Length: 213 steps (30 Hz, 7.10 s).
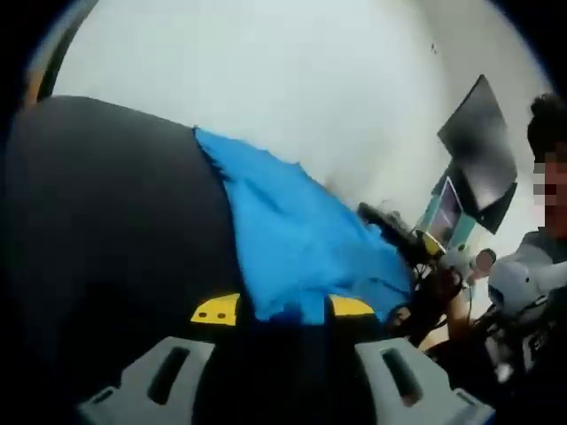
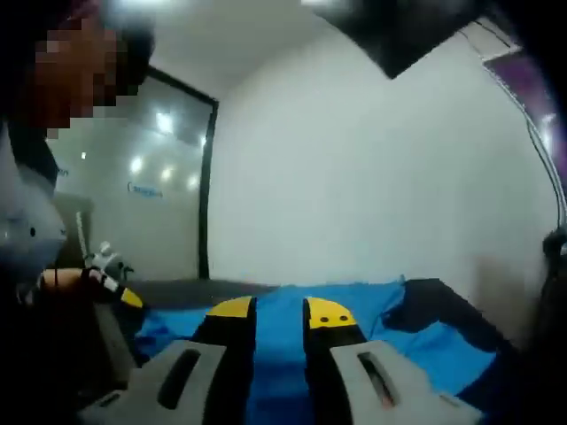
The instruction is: Spread out the cloth and fold it
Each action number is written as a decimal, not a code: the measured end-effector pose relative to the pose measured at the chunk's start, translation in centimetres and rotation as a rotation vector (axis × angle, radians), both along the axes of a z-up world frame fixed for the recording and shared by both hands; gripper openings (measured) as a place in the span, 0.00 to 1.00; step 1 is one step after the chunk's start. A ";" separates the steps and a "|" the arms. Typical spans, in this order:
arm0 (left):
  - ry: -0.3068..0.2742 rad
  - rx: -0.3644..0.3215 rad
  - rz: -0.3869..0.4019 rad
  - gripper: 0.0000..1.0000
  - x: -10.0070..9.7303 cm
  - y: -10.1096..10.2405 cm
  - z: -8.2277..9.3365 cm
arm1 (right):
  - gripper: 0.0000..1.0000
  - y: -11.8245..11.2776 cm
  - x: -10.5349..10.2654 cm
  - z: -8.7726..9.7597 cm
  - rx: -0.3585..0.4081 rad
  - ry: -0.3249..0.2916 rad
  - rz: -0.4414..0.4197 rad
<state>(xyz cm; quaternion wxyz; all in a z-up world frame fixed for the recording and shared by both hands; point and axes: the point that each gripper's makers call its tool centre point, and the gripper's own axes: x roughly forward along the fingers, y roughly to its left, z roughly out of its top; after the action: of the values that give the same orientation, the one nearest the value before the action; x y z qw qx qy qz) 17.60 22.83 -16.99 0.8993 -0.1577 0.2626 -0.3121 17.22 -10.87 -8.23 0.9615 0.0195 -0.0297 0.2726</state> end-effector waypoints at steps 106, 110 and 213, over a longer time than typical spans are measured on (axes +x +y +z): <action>-0.653 0.003 0.034 0.19 11.4 2.3 7.7 | 0.00 -11.6 8.2 7.3 0.016 -0.080 -0.726; -0.653 0.032 0.039 0.19 11.6 2.3 7.4 | 0.00 -3.5 7.7 9.1 -0.053 -0.147 -0.500; -0.694 0.145 0.089 0.19 12.5 2.7 7.0 | 0.17 7.1 0.9 -7.3 -0.268 0.308 0.151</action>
<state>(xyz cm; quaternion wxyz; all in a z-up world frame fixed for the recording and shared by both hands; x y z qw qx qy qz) 30.10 25.48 -9.95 0.9565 0.0105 -0.0443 -0.2880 18.09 -3.78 -15.55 0.9254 -0.0650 0.1557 0.3393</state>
